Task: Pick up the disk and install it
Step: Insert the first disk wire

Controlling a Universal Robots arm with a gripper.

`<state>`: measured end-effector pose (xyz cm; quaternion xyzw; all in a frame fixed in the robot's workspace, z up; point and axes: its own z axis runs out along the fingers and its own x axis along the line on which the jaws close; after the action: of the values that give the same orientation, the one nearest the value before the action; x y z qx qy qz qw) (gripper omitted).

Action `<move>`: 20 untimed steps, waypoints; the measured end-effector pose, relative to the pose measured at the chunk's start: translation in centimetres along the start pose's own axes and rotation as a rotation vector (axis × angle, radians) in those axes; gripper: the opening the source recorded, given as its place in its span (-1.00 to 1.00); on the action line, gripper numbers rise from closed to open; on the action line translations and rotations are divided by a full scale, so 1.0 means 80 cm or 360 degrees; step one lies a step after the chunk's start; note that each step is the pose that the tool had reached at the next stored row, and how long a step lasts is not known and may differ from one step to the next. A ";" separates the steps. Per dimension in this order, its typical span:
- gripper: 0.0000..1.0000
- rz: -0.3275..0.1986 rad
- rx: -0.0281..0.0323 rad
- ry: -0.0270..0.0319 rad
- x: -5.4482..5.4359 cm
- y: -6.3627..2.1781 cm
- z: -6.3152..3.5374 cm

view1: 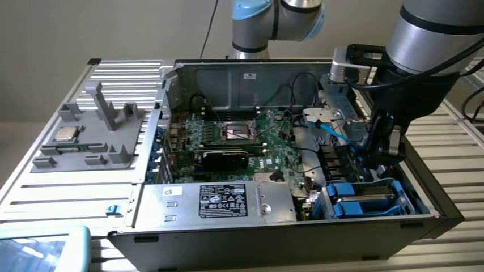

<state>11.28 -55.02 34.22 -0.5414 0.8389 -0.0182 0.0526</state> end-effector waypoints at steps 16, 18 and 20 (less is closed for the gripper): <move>-0.29 -0.0013 0.00497 0.01070 -0.017 0.012 -0.013; -0.29 -0.0016 0.00627 0.01299 -0.015 0.015 -0.013; -0.29 -0.0018 0.00760 0.01461 -0.014 0.017 -0.014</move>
<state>10.35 -53.43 35.31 -0.5433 0.8367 -0.0634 0.0269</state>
